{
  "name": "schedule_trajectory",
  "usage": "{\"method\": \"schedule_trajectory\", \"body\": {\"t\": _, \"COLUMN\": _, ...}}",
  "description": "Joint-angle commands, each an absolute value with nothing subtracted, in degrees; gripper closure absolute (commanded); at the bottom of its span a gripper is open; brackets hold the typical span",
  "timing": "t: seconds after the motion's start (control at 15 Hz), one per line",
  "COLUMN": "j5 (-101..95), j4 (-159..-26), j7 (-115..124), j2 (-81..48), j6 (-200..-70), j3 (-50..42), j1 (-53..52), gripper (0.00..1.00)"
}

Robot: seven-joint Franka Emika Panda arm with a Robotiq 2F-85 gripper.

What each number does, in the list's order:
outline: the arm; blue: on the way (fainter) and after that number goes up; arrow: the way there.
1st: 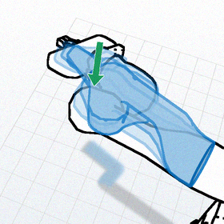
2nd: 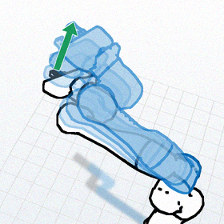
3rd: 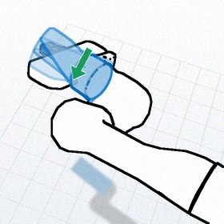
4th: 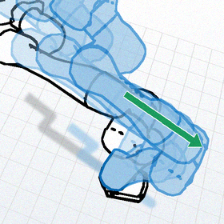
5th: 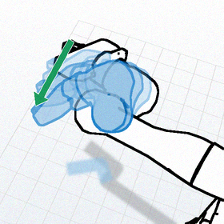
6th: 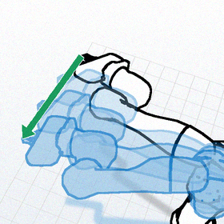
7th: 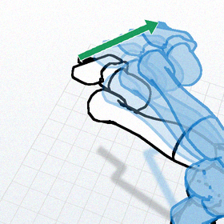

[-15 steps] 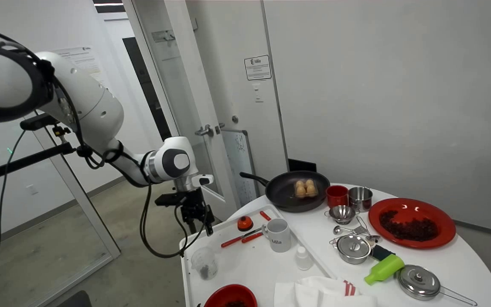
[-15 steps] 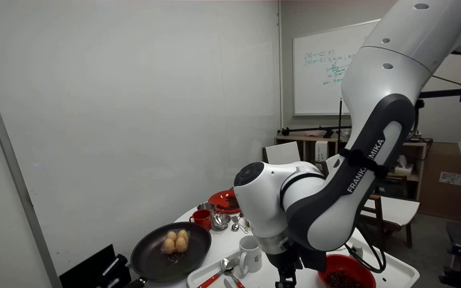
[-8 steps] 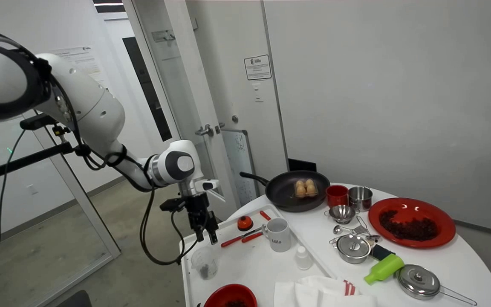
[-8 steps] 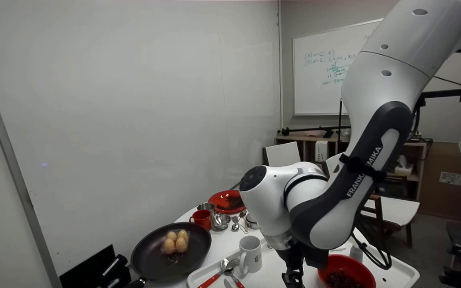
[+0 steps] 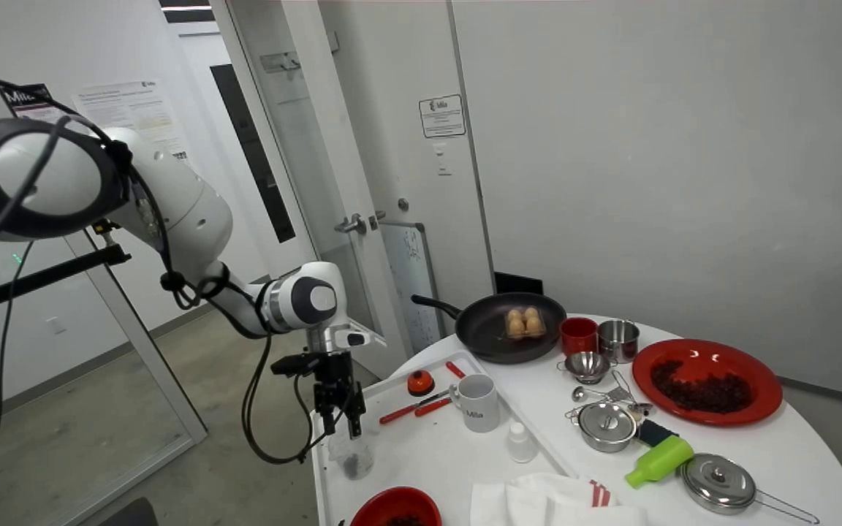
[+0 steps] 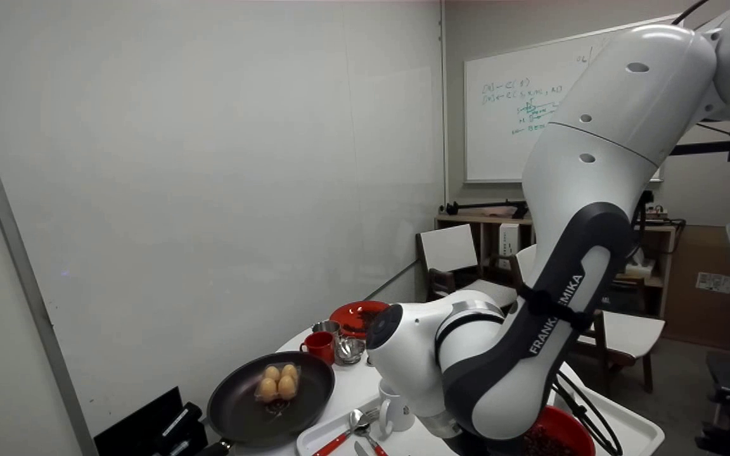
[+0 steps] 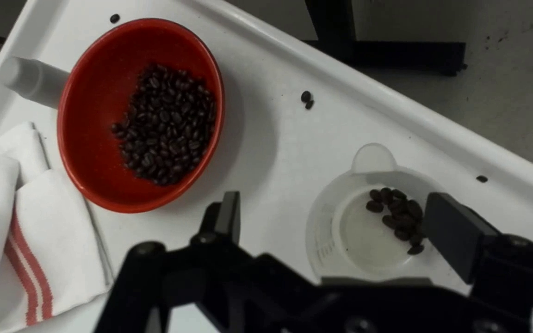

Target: Pour the contents of the jar into the red bowl

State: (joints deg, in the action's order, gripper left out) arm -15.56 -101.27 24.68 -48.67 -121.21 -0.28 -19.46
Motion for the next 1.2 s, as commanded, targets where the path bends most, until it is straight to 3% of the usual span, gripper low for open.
{"method": "schedule_trajectory", "body": {"t": 0.0, "j5": -12.1, "j4": -93.2, "j7": 17.8, "j2": -53.5, "j6": -113.2, "j3": 2.0, "j1": -17.8, "gripper": 0.0}}
{"method": "schedule_trajectory", "body": {"t": 1.13, "j5": -12.7, "j4": -73.7, "j7": 15.2, "j2": -65.5, "j6": -111.4, "j3": 1.4, "j1": -20.1, "gripper": 0.0}}
